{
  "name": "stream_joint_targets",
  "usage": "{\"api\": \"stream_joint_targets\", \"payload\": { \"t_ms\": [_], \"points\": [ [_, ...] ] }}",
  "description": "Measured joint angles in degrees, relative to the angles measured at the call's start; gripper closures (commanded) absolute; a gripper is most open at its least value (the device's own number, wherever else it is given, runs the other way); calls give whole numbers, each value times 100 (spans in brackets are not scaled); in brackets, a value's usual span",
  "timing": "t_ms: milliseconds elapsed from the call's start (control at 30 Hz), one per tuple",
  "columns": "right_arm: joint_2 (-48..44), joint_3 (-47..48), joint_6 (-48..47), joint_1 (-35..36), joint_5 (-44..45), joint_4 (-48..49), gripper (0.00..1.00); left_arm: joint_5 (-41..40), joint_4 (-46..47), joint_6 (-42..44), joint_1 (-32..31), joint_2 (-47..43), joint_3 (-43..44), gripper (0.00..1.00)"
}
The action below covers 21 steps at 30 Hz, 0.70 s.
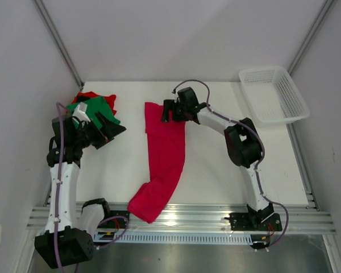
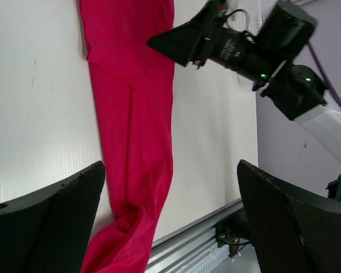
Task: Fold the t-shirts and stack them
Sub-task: Rotate the tshirt 90 degrees
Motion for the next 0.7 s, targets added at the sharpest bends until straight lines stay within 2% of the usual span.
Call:
{"api": "stream_joint_targets", "payload": {
  "t_ms": [333,533,700],
  "points": [
    [-2385,-1143,-120,103,798,280,13,223,348,-140,9,-7,-328,0],
    [-3587,-2068,682,238,428,343,14,273,492,-138,9,39,-330,0],
    [-3912,-3622,1392,756,-173,199,14,284,542,-136,9,273,-323,0]
  ]
}}
